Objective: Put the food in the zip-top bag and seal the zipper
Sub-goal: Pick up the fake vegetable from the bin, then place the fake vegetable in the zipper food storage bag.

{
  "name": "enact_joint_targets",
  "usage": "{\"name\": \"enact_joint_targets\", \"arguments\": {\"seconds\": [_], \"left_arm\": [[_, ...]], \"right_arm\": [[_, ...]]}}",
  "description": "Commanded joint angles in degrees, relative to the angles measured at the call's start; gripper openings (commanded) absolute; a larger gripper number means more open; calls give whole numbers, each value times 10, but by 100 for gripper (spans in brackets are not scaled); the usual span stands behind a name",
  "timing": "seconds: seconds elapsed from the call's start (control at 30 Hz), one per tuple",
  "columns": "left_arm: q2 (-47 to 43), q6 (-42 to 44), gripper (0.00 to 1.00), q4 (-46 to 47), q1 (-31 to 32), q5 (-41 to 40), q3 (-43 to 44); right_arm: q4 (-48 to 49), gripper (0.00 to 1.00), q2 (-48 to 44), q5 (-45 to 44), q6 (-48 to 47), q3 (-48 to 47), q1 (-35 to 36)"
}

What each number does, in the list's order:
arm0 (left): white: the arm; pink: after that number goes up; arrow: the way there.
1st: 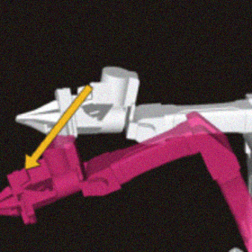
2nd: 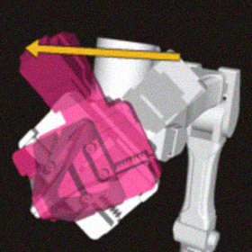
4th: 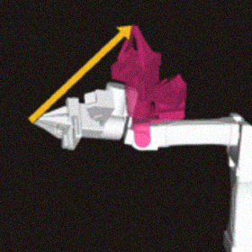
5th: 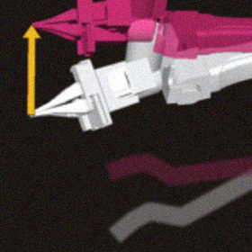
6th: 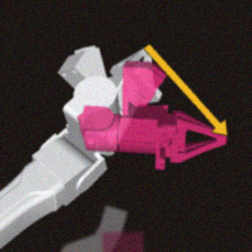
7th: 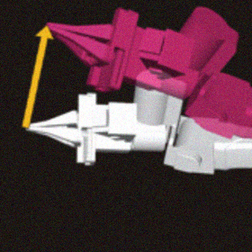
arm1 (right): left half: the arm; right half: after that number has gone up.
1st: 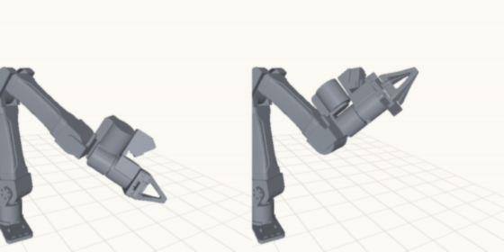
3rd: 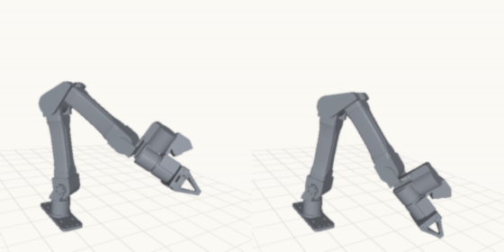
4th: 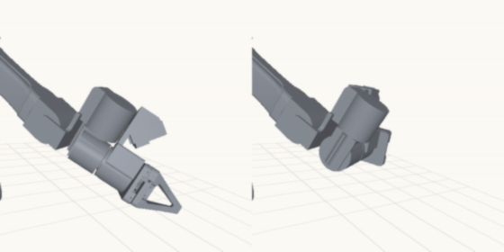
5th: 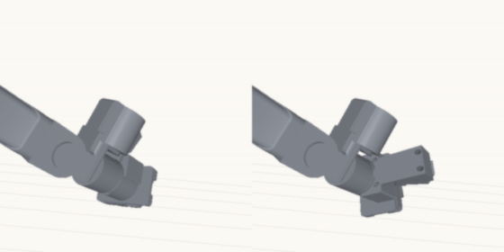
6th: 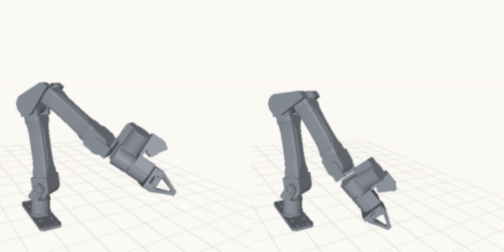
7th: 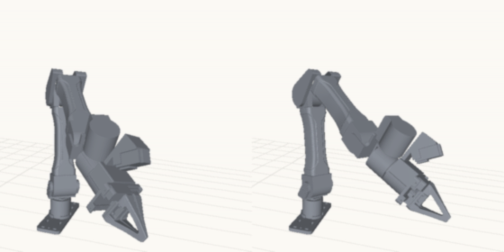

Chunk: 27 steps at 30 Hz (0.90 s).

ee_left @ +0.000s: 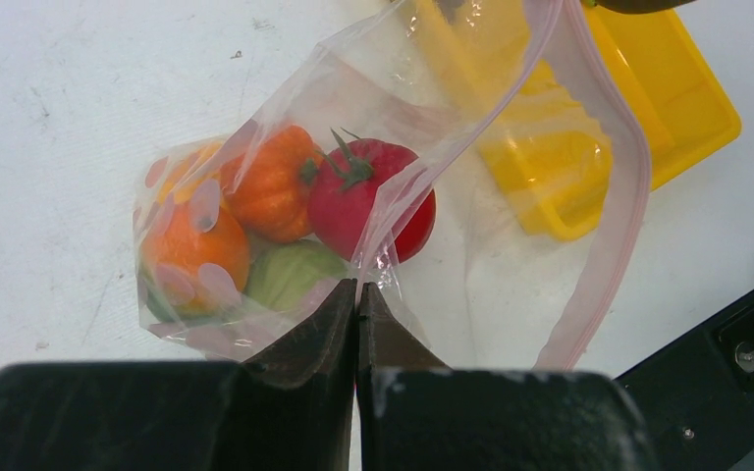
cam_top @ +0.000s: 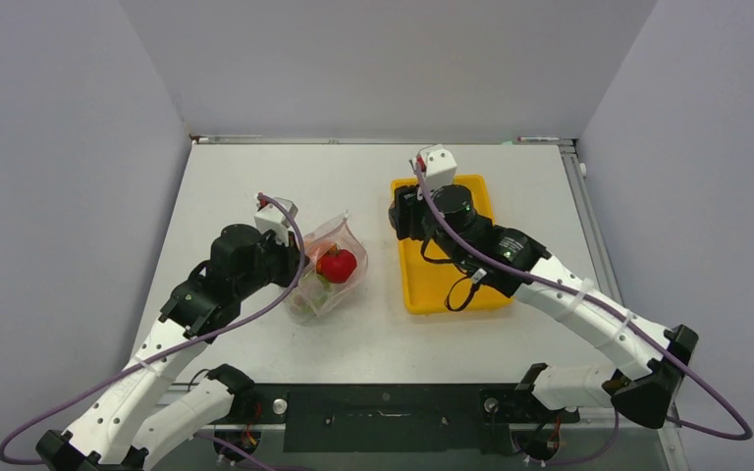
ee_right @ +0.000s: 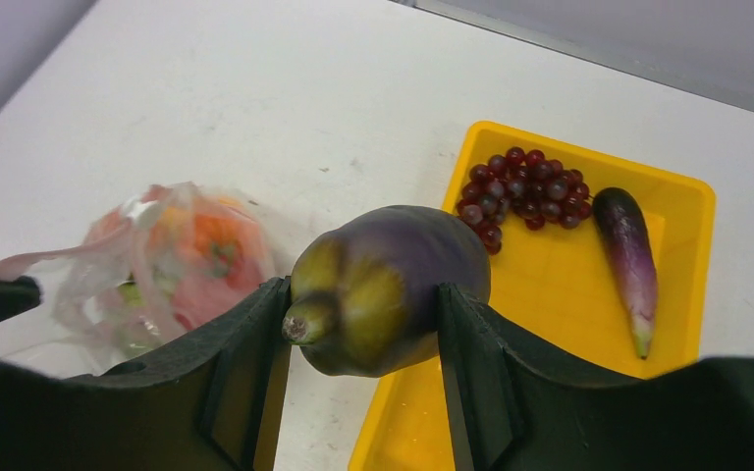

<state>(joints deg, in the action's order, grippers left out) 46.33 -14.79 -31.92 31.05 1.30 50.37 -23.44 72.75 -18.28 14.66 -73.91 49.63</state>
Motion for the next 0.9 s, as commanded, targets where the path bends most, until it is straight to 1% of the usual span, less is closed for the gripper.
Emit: {"name": "enact_joint_targets", "arguments": {"seconds": [0.0, 0.2, 0.37, 0.47, 0.6, 0.87], "left_arm": [[-9, 2, 0, 2, 2, 2, 11], [-8, 3, 0, 1, 3, -2, 11], [-8, 3, 0, 0, 3, -6, 11], [-7, 2, 0, 1, 3, -7, 11], [-5, 2, 0, 0, 3, -7, 10], [-6, 2, 0, 0, 3, -9, 11]], "right_arm": [[11, 14, -60, 59, 19, -32, 15], [28, 14, -92, 108, 28, -44, 23], [65, 14, -103, 177, 39, -43, 27], [83, 15, -110, 232, 45, -38, 29], [100, 15, -112, 277, 53, -24, 33], [105, 16, -85, 302, 51, -12, 52]]}}
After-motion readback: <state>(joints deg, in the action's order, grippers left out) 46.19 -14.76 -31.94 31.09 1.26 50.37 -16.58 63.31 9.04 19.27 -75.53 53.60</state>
